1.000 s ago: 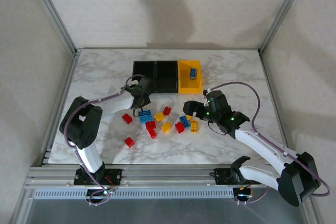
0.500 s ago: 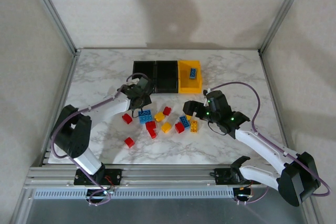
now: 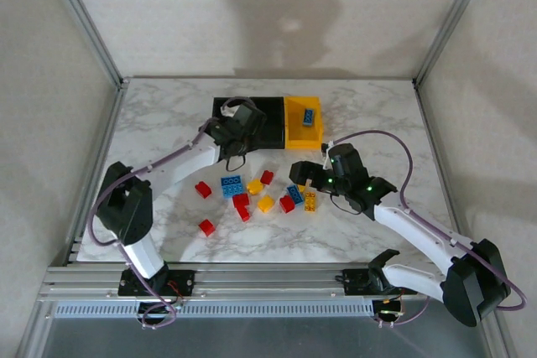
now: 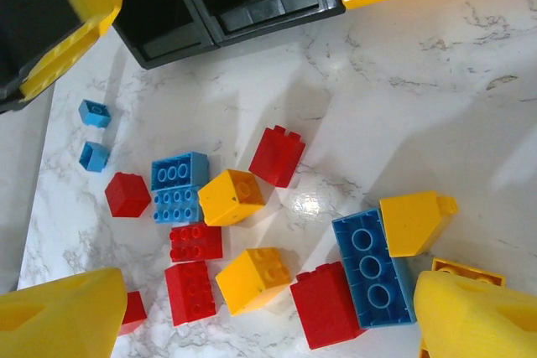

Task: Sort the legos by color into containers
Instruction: Place the lego in the container.

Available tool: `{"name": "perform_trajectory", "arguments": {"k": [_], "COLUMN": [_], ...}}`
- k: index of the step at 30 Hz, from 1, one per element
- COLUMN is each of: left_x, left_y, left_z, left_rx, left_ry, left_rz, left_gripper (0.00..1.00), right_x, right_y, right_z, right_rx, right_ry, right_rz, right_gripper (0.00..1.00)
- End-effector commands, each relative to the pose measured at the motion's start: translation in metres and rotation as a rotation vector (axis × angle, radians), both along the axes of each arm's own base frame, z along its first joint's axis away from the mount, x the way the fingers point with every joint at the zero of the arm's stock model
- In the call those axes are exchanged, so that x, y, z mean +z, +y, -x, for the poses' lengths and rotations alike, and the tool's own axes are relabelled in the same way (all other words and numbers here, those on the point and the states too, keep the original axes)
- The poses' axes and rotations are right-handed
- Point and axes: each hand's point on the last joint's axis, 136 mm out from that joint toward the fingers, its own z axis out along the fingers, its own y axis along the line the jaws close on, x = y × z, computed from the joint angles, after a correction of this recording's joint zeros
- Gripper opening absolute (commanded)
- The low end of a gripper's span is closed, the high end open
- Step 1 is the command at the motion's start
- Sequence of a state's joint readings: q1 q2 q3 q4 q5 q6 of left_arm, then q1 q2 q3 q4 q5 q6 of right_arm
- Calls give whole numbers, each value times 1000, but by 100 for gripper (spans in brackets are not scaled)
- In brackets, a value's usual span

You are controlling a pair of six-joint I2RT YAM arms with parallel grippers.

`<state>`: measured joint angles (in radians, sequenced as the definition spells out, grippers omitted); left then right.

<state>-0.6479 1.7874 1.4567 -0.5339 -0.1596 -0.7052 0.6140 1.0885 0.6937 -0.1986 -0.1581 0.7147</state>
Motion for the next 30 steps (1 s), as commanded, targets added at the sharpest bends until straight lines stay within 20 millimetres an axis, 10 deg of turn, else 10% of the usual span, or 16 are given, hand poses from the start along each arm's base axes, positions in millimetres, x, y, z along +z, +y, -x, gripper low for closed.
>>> {"name": "perform_trajectory", "arguments": {"k": [1,14,30], "left_x": [-5,-38,-66], "left_y": [-19,-45,-46], "left_z": [-10,-72,-88], "left_rx": [-64,-71,-60], "left_ry": [22,58,102], "left_rz": [-19,-88,-91], "left_gripper": [30,31,37], "right_x": [22,18,17], "right_y": [6,-8,-12], "right_z": [-6,2,2], "right_rx": [-9,-67,-89], "right_ry": [-42,-26,-26], "right_rz": [-41,-49,-36], "right_gripper": [89,89,89]}}
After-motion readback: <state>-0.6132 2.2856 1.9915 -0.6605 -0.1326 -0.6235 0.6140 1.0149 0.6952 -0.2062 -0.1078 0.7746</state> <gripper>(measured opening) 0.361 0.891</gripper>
